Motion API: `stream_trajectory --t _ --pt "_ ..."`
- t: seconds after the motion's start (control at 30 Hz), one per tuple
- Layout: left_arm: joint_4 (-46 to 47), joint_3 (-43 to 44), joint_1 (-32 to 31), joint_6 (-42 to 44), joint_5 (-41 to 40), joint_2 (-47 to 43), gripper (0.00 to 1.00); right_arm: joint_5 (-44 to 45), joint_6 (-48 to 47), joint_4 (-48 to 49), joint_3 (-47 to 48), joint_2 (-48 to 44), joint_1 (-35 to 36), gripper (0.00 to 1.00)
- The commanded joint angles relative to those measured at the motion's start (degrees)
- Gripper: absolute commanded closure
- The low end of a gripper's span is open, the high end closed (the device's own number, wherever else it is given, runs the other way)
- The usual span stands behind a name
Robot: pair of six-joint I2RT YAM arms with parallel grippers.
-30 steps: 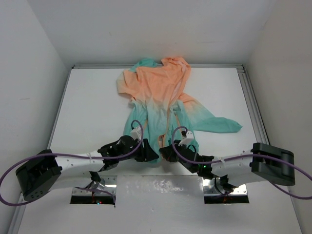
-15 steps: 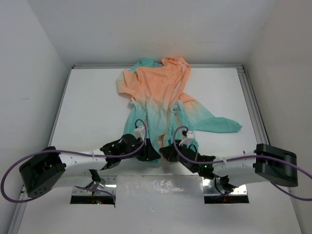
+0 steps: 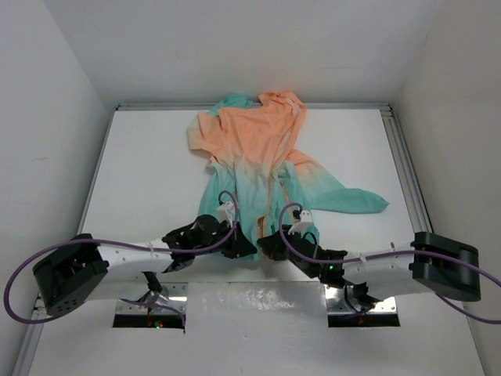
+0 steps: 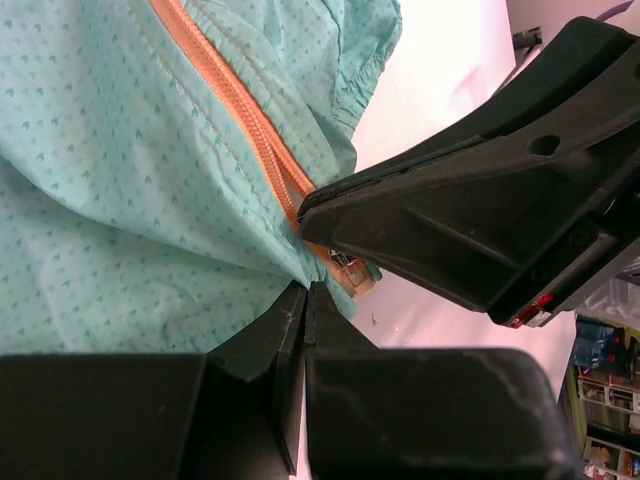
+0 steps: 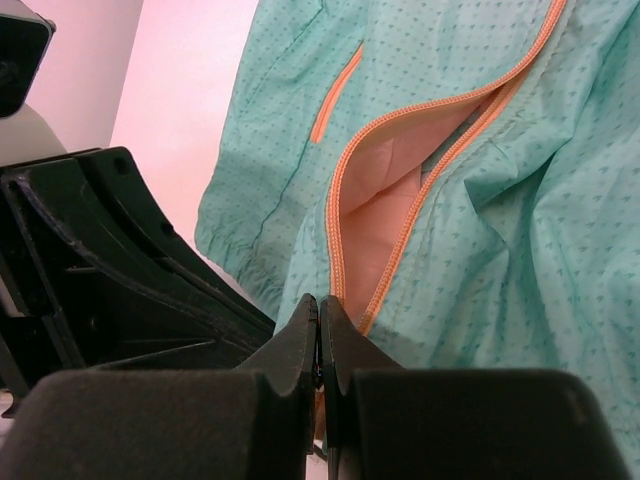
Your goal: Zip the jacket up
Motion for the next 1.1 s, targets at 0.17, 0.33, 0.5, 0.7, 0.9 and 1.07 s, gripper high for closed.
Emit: stream_trajectory --t 0.17,0.33,0.5,0.7,0.9,1.07 --pt "2.8 -1.2 -0.7 3.0 3.2 -2.6 1.00 1.6 -6.3 -3.1 4.1 -0.6 -0.1 1.00" --pt "2.3 -3.9 -0.7 3.6 6.9 -4.8 1.00 5.1 -15.0 -8.6 10.1 0.7 -0.6 1.00" --pt "1.9 -5.7 -0.7 2.9 8.4 -6.6 1.00 7.8 -20.7 -3.7 12.3 4.5 -1.7 1.00" --pt "-4.1 -4.2 -0.6 3.4 6.9 -11.9 1.00 9.0 -20.1 5.6 8.4 5.7 -2.5 1.00" --pt "-13.0 -0.9 -0.7 1.8 0.3 -16.5 0.81 5.0 -12.1 6.8 5.0 7.6 -2.4 1.00" --pt "-4.6 -0.5 -4.7 -6.3 3.5 -9.9 0.66 0.1 -8.8 6.4 4.1 7.7 -2.3 1.00"
